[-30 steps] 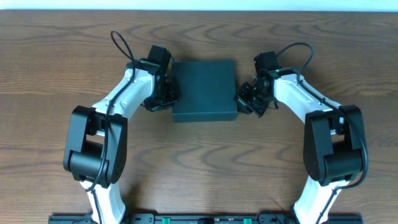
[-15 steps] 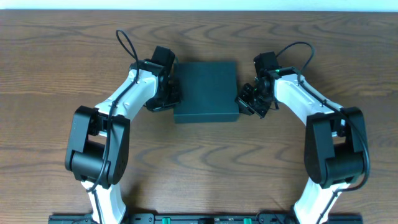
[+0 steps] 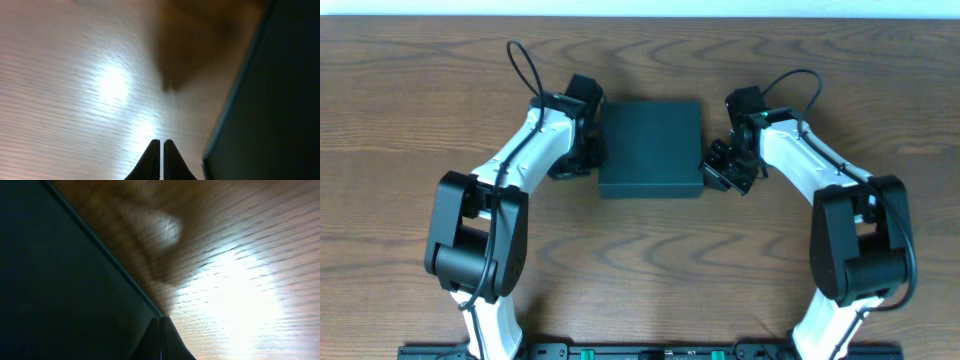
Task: Pack container
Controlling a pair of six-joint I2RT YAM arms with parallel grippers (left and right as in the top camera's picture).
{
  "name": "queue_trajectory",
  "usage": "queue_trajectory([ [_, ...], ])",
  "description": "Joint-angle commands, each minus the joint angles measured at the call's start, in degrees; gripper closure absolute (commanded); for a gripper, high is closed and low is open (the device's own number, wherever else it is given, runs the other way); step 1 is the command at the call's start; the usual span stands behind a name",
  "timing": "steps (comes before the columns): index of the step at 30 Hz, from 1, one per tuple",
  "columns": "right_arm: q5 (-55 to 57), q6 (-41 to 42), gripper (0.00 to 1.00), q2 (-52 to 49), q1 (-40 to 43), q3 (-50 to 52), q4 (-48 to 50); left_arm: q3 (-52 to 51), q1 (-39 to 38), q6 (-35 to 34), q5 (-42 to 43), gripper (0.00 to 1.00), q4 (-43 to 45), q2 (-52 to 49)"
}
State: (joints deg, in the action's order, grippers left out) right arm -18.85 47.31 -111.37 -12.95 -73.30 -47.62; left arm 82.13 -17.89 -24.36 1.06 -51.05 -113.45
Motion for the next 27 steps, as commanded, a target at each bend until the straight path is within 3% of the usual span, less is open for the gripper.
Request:
queue_trajectory([
  [1,5.99,-2.34,0.98,4.48,1.90,-1.46,0.35,4.26,1.68,2.58,-7.54,0.94,0.42,0.74],
  [5,10.01,-4.33,0.98,6.08,3.93,-1.70,4.02,4.87,2.62,3.19,-5.42,0.94,5.90,0.70],
  [11,6.25,-3.39,0.98,5.99,4.15,-1.70,6.84,4.87,2.86,1.55,2.19,0.94,13.05,0.68],
  [27,-1.44,-0.85,0.99,5.99,2.38,-1.68,11.02,4.26,0.74,-2.99,6.38,0.94,15.34,0.31],
])
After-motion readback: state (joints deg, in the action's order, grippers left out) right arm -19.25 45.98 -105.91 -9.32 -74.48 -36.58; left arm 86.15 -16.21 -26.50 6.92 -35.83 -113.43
